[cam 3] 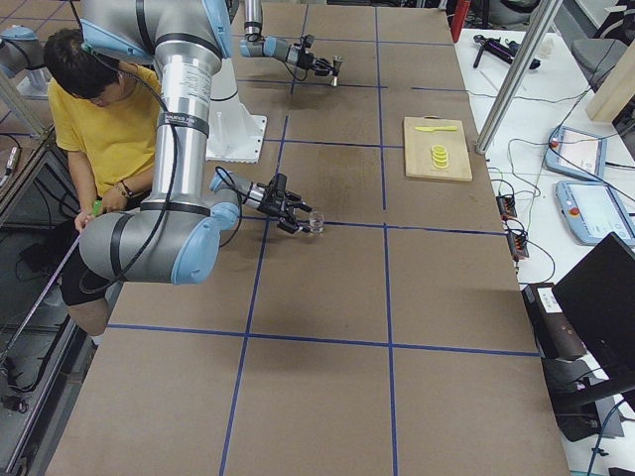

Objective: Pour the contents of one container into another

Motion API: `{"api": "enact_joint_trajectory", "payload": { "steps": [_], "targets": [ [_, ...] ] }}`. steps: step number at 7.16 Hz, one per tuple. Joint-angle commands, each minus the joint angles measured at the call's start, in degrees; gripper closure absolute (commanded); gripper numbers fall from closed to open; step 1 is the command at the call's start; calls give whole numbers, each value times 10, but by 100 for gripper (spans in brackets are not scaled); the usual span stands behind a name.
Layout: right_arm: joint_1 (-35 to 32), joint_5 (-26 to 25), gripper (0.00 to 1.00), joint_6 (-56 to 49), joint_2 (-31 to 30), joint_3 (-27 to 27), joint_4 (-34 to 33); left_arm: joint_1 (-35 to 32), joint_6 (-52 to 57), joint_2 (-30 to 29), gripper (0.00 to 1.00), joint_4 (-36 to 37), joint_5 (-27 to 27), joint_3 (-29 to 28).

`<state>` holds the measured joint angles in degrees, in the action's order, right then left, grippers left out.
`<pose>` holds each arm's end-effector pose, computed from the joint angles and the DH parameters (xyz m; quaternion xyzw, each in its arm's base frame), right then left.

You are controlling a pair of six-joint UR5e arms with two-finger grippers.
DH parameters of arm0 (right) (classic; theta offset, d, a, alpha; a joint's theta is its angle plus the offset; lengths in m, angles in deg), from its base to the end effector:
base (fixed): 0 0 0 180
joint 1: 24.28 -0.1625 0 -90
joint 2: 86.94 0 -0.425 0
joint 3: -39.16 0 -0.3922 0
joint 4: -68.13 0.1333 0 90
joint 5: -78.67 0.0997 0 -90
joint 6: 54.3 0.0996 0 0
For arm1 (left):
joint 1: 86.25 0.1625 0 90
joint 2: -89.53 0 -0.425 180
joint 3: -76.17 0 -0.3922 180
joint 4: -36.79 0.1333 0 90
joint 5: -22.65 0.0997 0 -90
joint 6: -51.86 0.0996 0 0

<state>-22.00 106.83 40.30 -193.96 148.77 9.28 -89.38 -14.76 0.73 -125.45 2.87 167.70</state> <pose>-0.3849 -0.2060 0.5349 0.4759 -0.2780 0.1657 0.8178 0.4323 -0.2510 0.5001 0.5623 0.3649 -0.2192 0.7090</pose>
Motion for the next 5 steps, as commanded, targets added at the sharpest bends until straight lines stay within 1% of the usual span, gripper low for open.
{"api": "enact_joint_trajectory", "payload": {
  "steps": [1,3,4,5],
  "targets": [
    [10,-16,7,0,1,-6,3,0,0,0,100,0,0,-3],
    [20,-35,7,-1,2,-8,3,0,-1,0,100,0,0,-7],
    [23,-36,7,-1,4,-13,5,0,-1,0,100,0,0,-7],
    [23,-35,7,-5,19,-20,6,0,-1,0,100,0,0,-7]
  ]
}}
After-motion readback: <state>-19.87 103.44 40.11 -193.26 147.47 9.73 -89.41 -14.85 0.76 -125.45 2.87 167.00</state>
